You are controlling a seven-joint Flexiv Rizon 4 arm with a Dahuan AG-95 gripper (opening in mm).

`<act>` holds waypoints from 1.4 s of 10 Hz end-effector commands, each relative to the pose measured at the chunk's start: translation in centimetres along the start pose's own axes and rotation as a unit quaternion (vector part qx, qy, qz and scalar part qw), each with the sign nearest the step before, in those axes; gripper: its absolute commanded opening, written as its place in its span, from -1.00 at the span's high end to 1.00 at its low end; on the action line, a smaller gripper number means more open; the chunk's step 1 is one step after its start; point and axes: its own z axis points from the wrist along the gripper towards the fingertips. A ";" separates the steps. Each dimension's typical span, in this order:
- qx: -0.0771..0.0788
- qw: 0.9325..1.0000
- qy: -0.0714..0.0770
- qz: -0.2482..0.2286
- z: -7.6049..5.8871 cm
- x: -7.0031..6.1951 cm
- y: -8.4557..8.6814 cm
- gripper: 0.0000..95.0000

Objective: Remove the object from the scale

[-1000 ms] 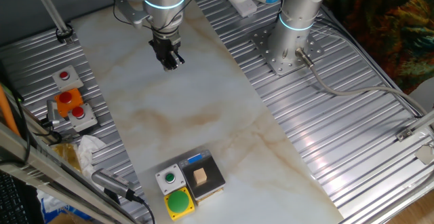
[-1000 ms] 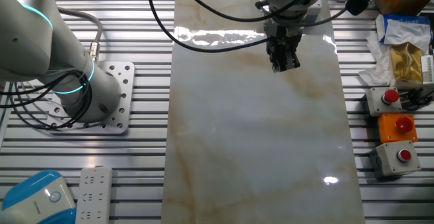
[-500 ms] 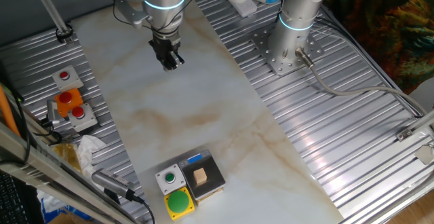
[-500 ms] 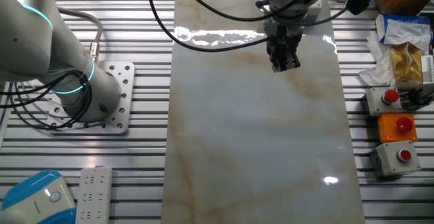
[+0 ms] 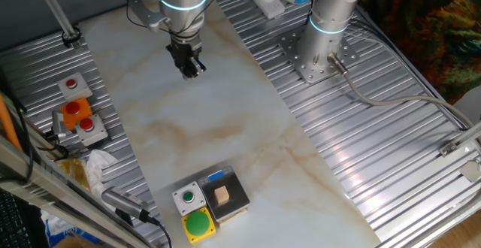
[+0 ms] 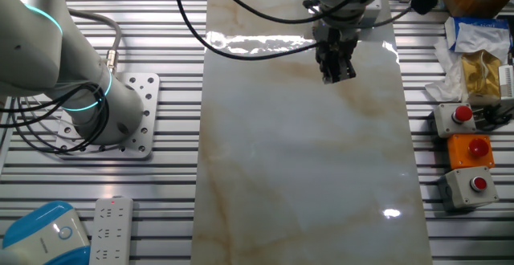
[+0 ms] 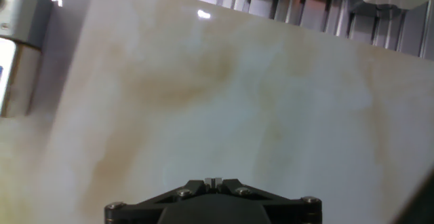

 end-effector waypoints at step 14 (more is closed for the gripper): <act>0.000 1.000 -0.002 0.011 -2.1 -5.4 9.1 1.00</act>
